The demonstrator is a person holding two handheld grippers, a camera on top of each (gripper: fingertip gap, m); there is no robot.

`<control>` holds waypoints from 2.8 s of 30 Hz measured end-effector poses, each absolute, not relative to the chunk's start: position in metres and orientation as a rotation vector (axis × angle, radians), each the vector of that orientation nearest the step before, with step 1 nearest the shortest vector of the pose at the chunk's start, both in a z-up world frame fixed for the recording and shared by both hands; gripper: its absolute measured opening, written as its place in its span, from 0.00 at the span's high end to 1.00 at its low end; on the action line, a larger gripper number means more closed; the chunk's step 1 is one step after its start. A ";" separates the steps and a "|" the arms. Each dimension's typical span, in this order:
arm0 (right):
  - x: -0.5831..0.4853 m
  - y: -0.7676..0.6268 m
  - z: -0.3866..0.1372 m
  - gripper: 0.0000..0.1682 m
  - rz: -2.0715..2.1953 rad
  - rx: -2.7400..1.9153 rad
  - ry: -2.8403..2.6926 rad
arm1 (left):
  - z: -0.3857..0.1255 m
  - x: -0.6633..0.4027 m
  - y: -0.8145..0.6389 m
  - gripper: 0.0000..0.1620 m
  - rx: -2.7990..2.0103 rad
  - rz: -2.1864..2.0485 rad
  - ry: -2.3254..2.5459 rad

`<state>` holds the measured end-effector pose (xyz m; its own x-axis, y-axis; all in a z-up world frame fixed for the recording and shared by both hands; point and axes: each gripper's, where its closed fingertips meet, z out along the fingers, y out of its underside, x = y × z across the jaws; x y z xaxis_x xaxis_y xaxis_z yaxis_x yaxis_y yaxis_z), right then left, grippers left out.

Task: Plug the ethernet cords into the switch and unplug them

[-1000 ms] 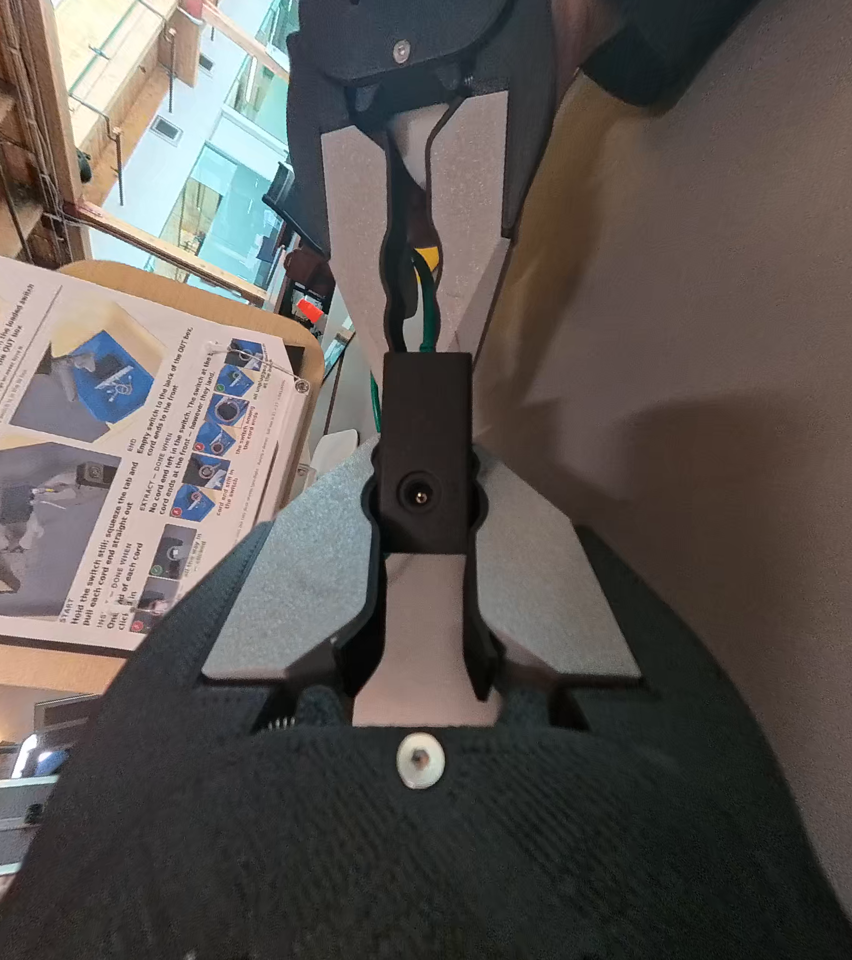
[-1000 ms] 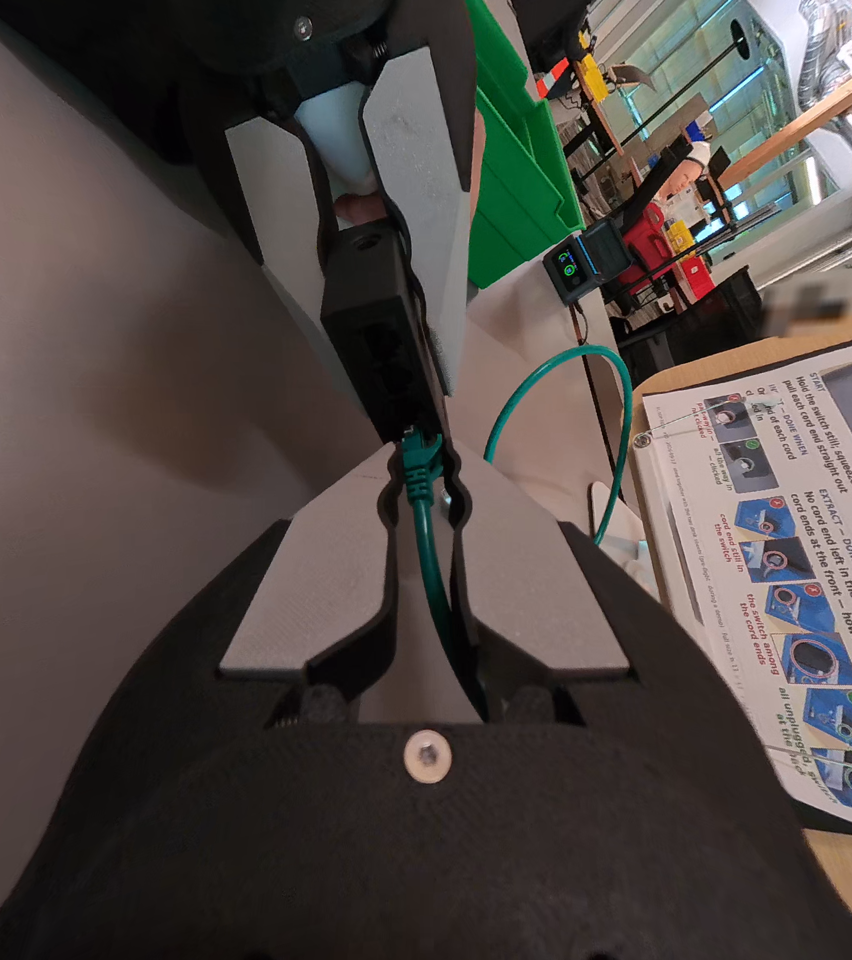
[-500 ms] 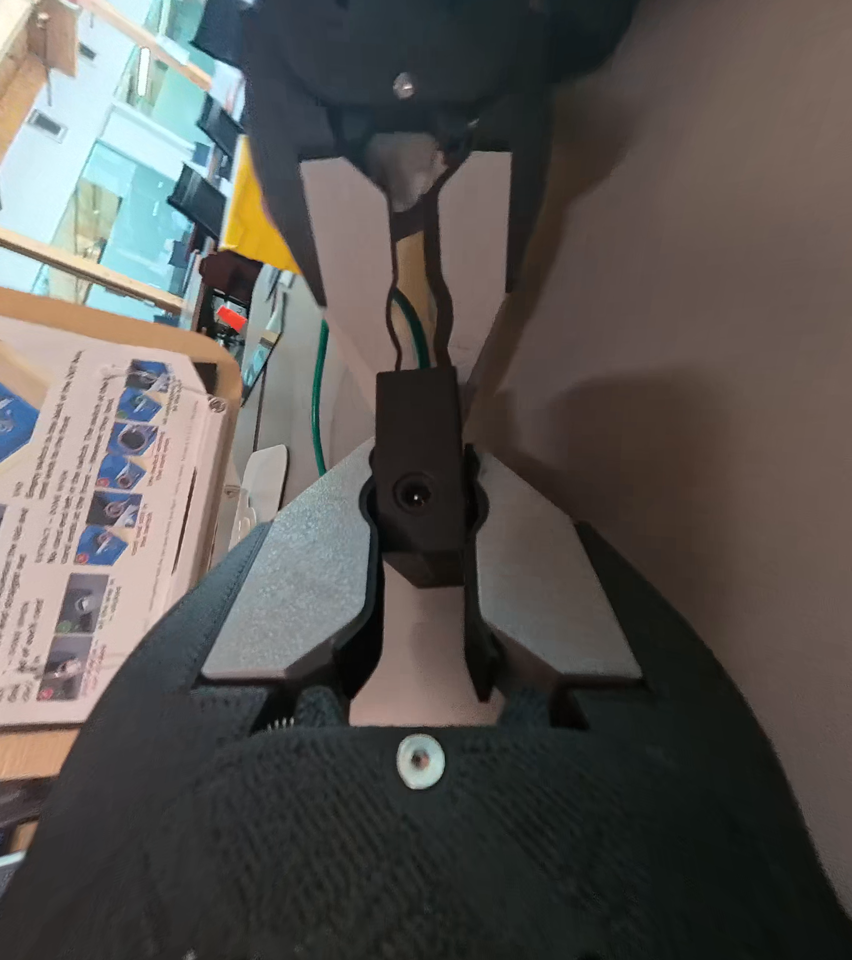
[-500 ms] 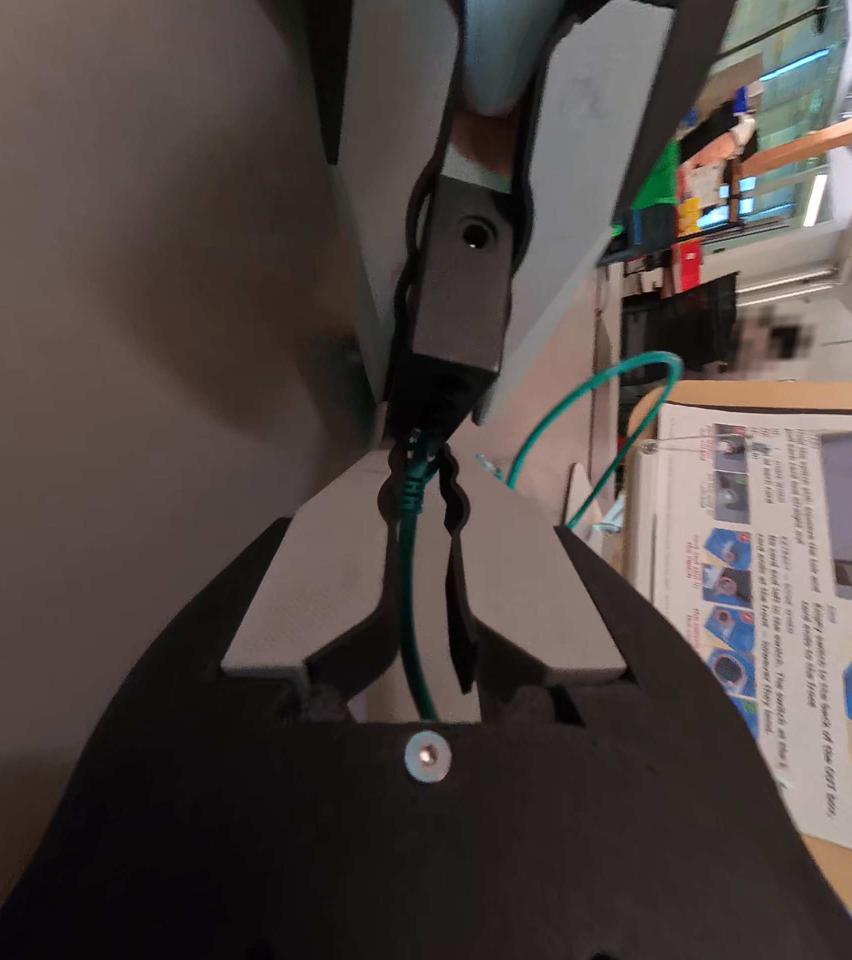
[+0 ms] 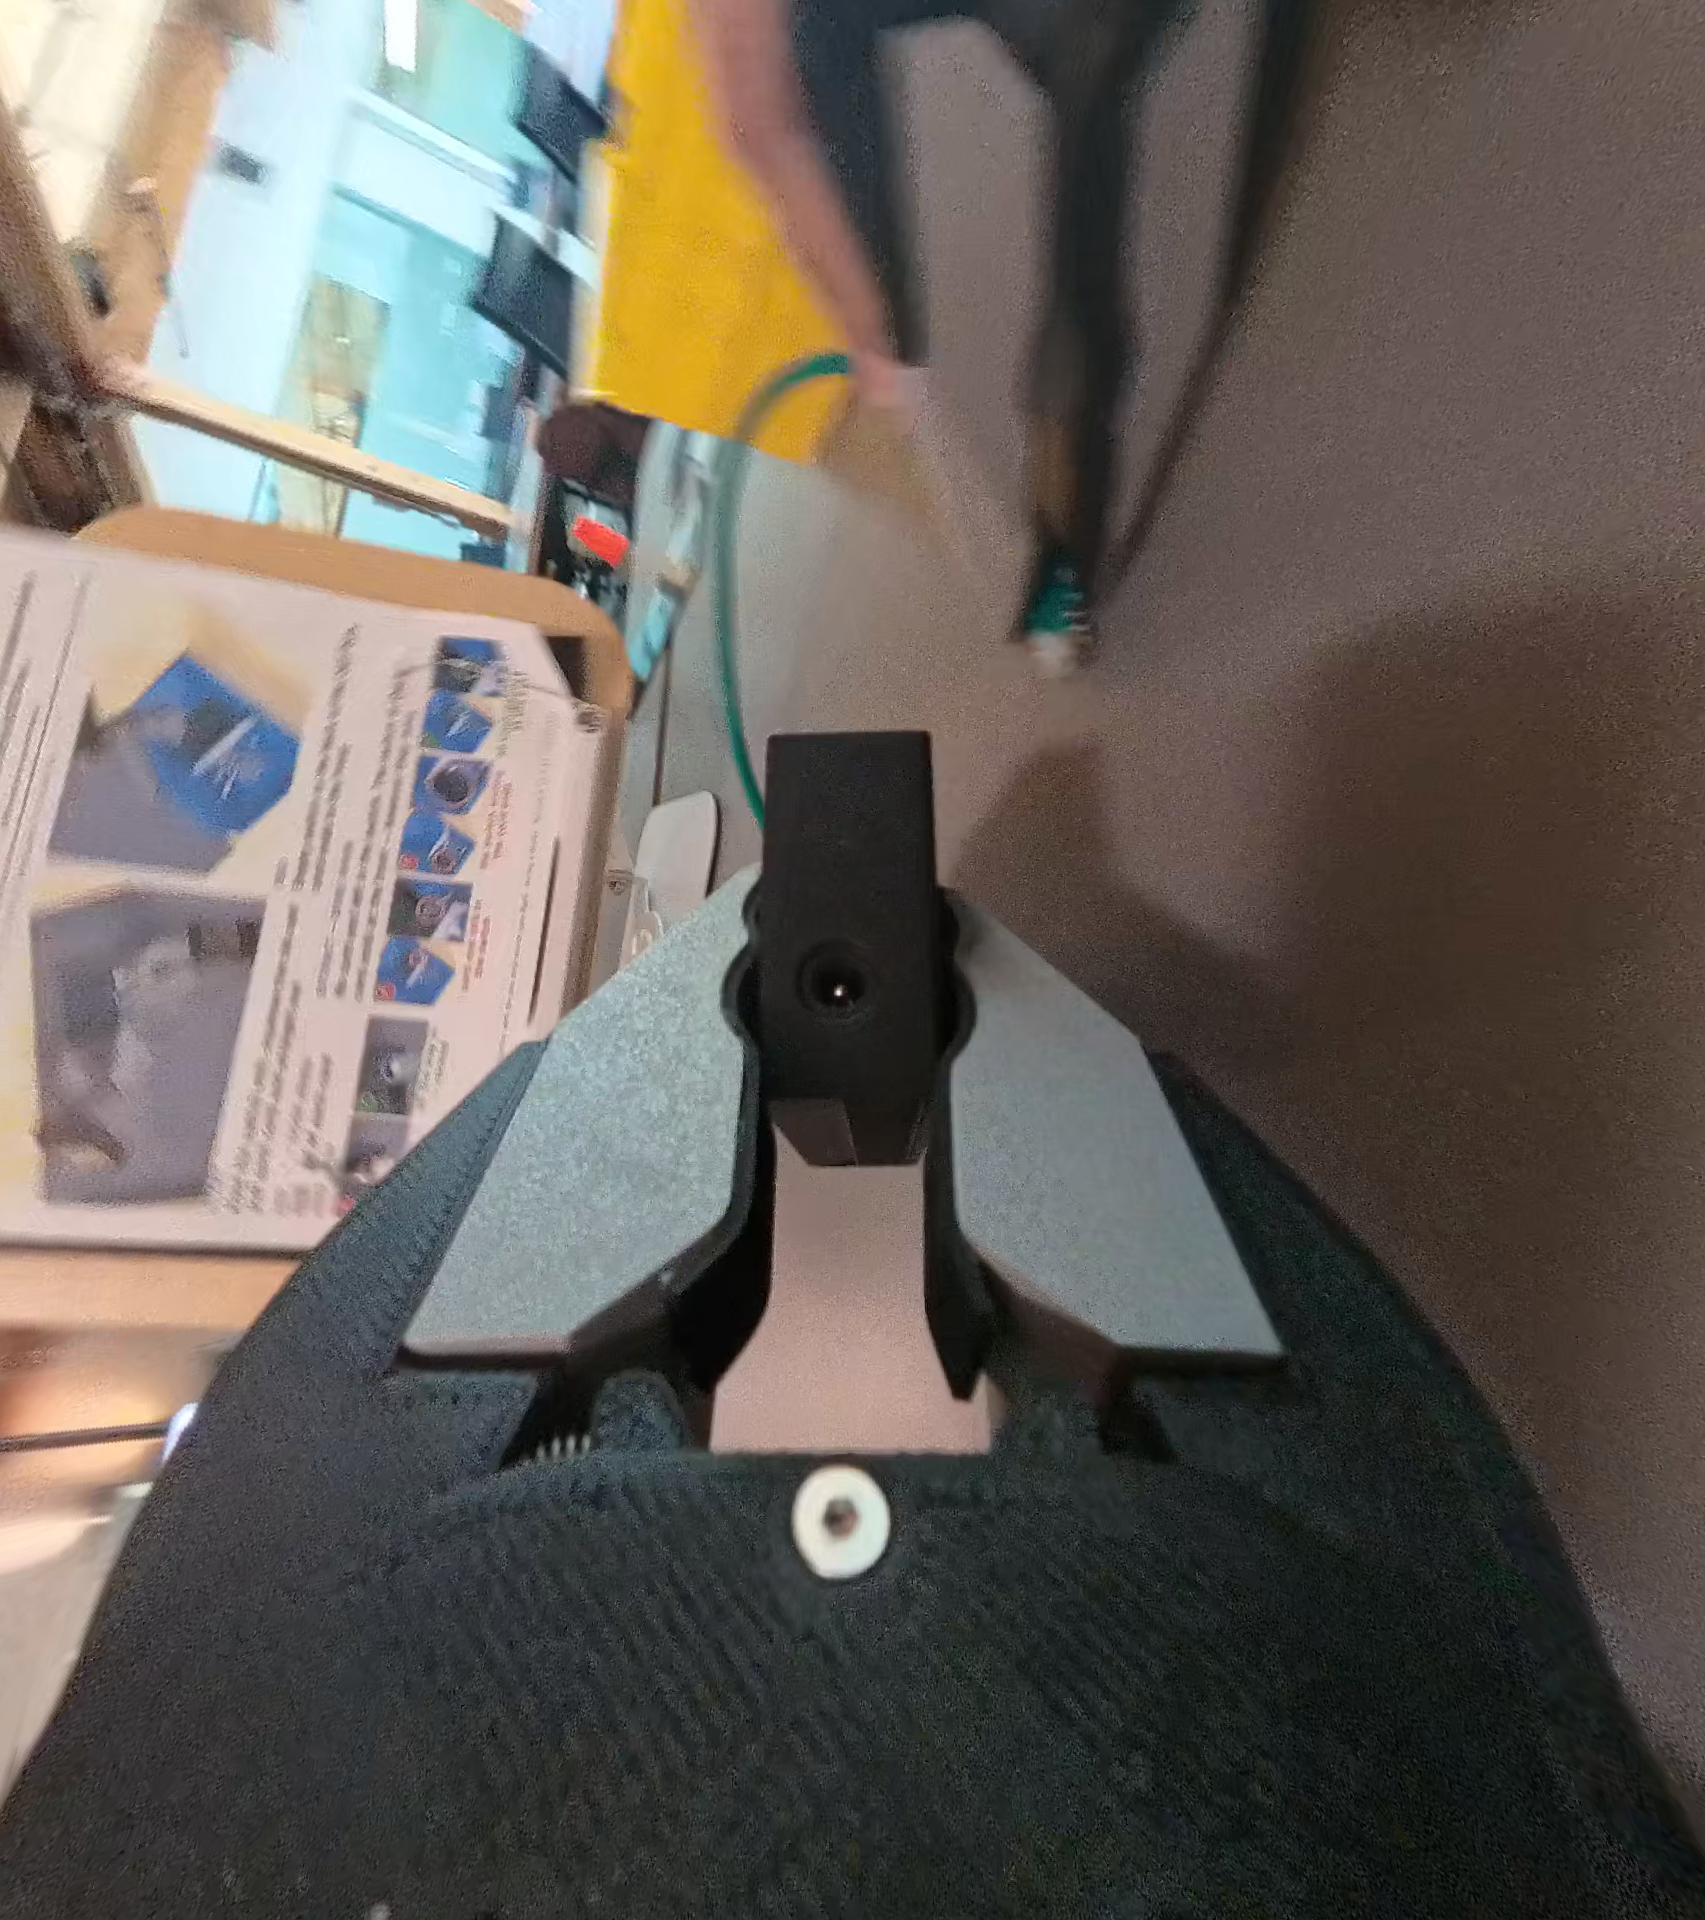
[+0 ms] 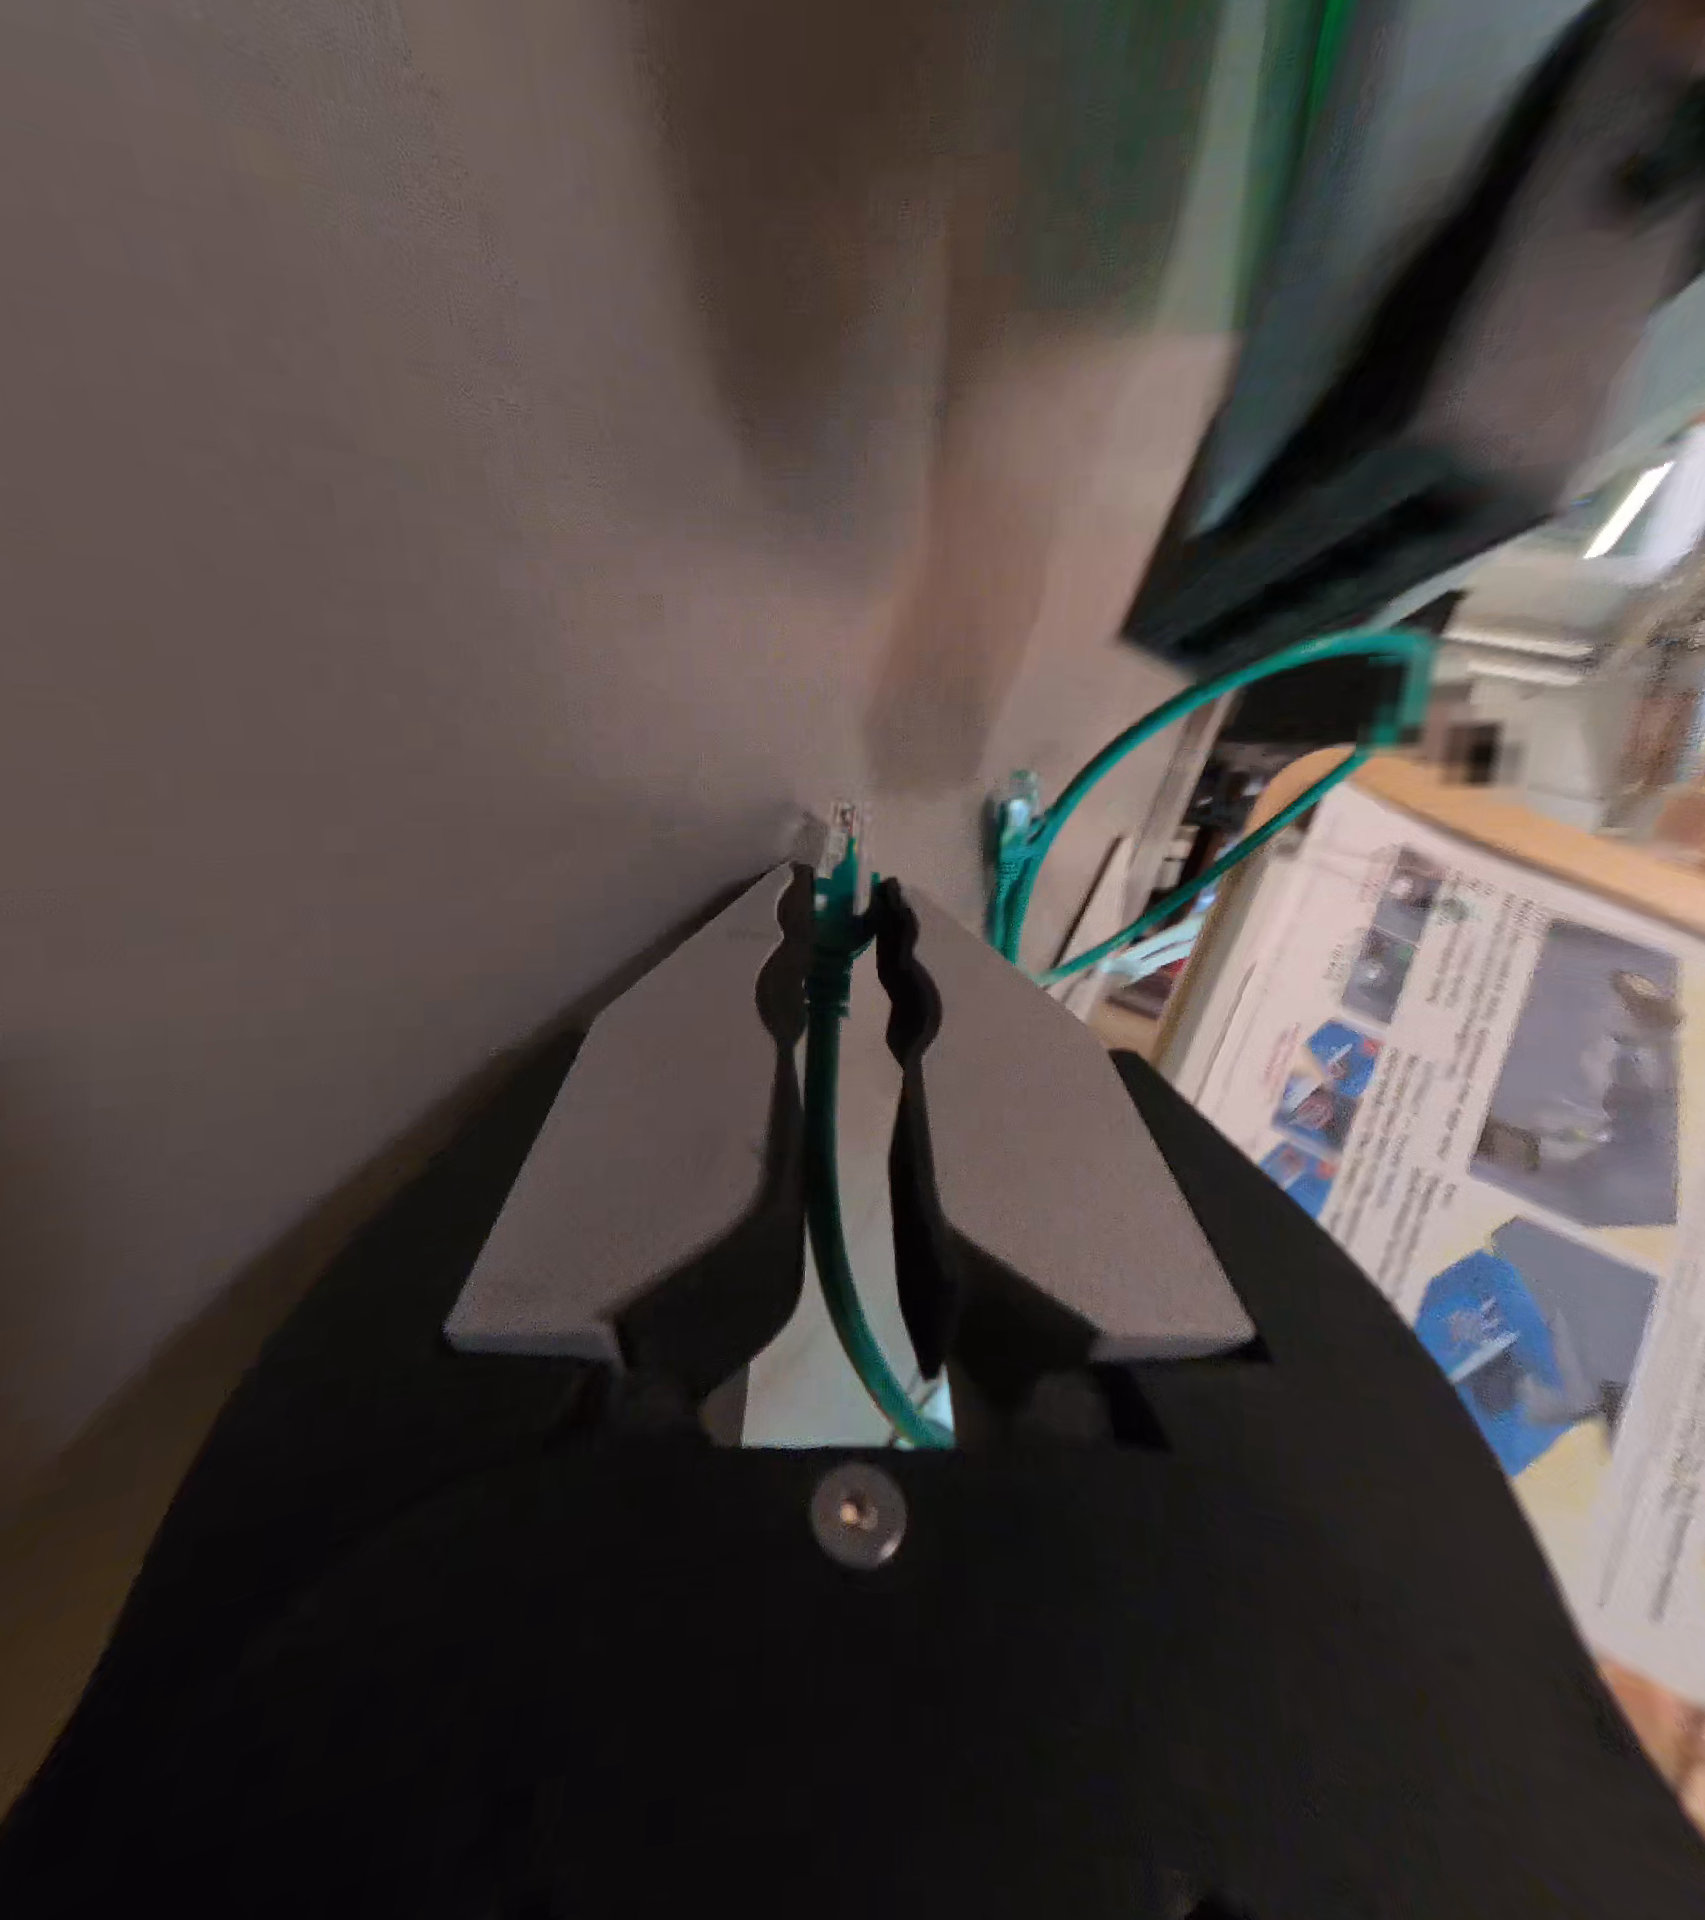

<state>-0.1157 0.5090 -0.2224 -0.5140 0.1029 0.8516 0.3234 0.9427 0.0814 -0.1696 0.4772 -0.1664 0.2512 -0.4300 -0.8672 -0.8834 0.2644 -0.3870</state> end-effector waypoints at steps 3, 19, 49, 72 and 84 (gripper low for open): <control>-0.118 0.513 -0.163 0.95 -0.213 -0.355 -1.834 | -0.146 -0.168 0.480 0.84 -1.284 0.501 1.271; -0.117 0.551 -0.092 0.94 0.060 -0.847 -1.454 | -0.129 -0.209 0.509 0.83 -1.343 0.585 0.949; -0.149 0.630 -0.189 0.62 0.313 -1.869 -1.852 | -0.142 -0.205 0.508 0.83 -1.386 0.540 1.020; -0.126 0.640 -0.200 0.97 0.309 -2.065 -1.768 | -0.140 -0.213 0.511 0.83 -1.410 0.565 0.980; -0.045 0.627 0.009 0.99 0.278 -1.825 -1.469 | -0.134 -0.227 0.513 0.83 -1.438 0.572 0.894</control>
